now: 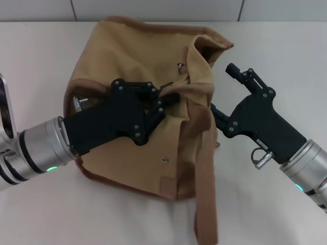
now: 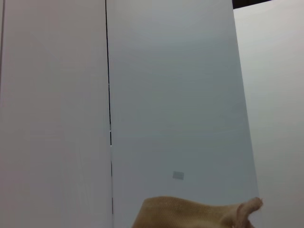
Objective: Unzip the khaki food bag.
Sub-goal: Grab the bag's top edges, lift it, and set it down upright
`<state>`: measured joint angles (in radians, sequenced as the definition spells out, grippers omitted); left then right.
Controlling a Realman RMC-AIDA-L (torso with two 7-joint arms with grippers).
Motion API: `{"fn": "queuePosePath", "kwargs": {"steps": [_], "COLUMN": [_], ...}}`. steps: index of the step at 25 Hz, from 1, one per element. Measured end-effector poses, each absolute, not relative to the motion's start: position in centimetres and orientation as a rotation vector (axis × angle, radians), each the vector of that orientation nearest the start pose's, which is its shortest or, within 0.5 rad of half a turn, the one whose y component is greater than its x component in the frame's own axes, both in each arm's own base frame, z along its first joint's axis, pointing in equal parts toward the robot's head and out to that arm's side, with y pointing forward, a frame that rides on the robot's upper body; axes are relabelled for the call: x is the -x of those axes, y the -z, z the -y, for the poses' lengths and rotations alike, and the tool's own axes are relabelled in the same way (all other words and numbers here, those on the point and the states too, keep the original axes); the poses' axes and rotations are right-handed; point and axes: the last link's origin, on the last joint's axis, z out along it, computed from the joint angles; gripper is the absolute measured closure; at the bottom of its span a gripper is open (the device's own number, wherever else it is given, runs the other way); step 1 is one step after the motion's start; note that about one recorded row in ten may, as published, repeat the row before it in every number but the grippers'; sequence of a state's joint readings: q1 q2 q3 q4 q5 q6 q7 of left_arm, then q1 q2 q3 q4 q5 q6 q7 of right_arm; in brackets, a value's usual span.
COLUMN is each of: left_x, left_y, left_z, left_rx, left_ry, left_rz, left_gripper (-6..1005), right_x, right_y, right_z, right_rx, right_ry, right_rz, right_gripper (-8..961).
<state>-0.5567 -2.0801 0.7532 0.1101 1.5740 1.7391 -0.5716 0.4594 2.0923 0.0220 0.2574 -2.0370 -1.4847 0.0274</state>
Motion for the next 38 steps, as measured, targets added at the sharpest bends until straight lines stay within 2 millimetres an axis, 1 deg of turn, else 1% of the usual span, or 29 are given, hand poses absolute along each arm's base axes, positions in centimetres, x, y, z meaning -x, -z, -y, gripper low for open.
{"fn": "queuePosePath", "kwargs": {"steps": [4,9,15,22,32,38], "left_x": [23.0,23.0,23.1,23.1,23.2,23.4], "left_y": [4.9,4.9,5.0,5.1,5.0,4.5], "left_z": [-28.2,-28.2,-28.3,-28.3,-28.2,-28.2], "left_rx": [2.456,2.456,2.457,2.458,2.435,2.362], "left_ry": [1.264,1.262,1.254,1.251,1.260,1.293], "left_rz": [0.058,0.060,0.063,0.067,0.088,0.116], "left_gripper": [907,904,901,897,892,889], "right_x": [-24.3,-24.4,-24.3,-23.9,-24.0,-24.4], "right_y": [8.8,8.9,8.9,9.3,9.7,10.1], "right_z": [-26.5,-26.3,-26.2,-25.9,-25.8,-25.9], "right_rx": [2.090,2.096,2.099,2.089,2.115,2.136], "right_ry": [-1.005,-1.005,-1.003,-0.977,-0.955,-0.914], "right_rz": [-0.113,-0.111,-0.106,-0.039,-0.045,-0.063], "right_gripper": [187,370,627,767,950,950]}}
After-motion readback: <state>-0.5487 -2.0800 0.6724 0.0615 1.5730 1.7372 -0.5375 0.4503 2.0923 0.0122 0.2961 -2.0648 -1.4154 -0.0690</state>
